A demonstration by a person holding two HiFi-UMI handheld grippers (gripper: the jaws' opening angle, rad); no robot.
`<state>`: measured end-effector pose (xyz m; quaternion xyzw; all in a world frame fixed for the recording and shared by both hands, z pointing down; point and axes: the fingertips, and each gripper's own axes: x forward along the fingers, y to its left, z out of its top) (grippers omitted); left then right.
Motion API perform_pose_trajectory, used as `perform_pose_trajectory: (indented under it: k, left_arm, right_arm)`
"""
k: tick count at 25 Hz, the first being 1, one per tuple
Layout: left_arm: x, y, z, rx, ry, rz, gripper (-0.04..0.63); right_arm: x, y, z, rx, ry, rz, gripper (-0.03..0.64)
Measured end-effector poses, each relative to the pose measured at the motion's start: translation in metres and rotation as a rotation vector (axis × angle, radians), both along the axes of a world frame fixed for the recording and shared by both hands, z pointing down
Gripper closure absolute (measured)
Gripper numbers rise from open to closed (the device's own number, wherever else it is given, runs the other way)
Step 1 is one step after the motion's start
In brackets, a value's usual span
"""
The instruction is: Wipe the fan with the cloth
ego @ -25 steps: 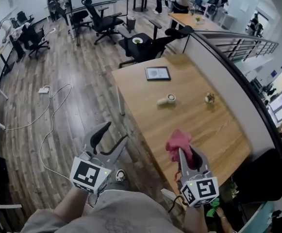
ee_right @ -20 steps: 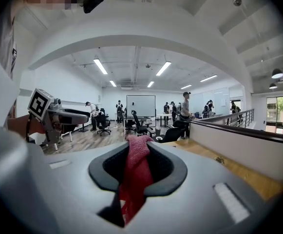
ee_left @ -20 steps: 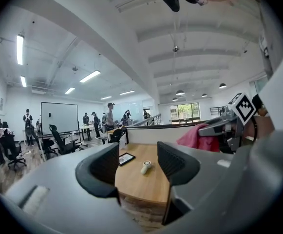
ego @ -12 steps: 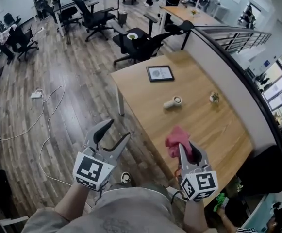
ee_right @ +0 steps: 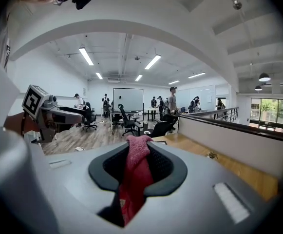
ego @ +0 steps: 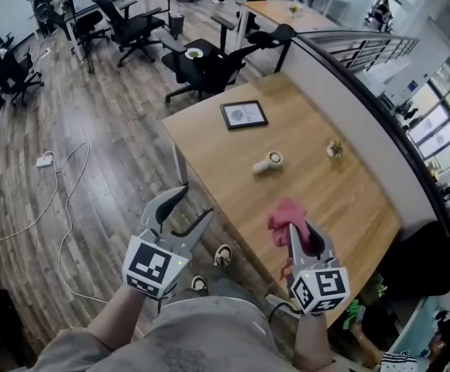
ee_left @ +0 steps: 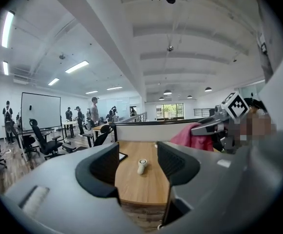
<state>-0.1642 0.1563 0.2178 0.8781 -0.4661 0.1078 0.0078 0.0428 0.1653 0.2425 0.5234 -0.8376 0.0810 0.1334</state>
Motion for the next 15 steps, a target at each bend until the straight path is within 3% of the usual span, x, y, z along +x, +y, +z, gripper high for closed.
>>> perform_pose_trajectory:
  k: [15]
  left_arm:
    - [0.059, -0.095, 0.045, -0.057, -0.06, 0.118, 0.35]
  right_arm:
    - [0.048, -0.071, 0.044, -0.054, -0.027, 0.109, 0.543]
